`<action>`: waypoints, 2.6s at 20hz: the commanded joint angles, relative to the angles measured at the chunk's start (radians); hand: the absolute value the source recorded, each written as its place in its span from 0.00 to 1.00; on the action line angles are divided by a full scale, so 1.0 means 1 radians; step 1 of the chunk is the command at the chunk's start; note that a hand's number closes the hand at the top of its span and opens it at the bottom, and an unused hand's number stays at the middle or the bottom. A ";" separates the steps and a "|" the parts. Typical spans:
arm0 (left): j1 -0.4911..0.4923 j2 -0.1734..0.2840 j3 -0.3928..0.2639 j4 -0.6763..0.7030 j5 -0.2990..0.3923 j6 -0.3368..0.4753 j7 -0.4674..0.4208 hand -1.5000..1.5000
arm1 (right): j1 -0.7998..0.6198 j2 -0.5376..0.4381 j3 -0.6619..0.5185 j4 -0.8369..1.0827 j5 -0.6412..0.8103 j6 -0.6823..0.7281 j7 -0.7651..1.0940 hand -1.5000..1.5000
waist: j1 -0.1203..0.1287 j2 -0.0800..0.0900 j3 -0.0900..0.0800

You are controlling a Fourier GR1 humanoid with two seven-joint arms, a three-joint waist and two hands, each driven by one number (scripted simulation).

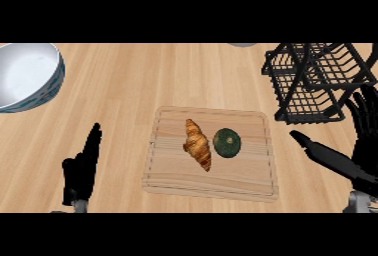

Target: Pick the squash from the cutting board and place it in the tiered basket

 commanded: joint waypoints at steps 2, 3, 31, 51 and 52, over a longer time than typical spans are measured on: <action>0.017 -0.002 -0.017 -0.004 -0.009 0.007 0.059 0.50 | 0.108 -0.155 0.129 -0.092 0.107 0.125 0.251 0.00 | 0.001 0.002 -0.007; 0.029 -0.038 -0.041 0.024 -0.035 0.030 0.012 0.50 | 0.111 -0.167 0.188 -0.090 0.151 0.143 0.295 0.00 | 0.005 0.004 -0.009; 0.024 -0.057 -0.011 0.056 -0.052 -0.013 -0.005 0.50 | -0.337 0.063 0.589 0.068 0.895 0.615 1.240 0.00 | 0.021 0.010 -0.005; 0.053 -0.080 -0.016 -0.026 -0.087 -0.006 0.067 0.50 | -0.397 0.237 0.406 0.296 0.879 0.787 1.194 0.00 | 0.015 0.007 -0.003; 0.059 -0.054 -0.001 -0.013 -0.075 -0.042 0.034 0.50 | -0.418 0.238 0.400 0.291 0.876 0.832 1.214 0.00 | 0.015 0.007 -0.003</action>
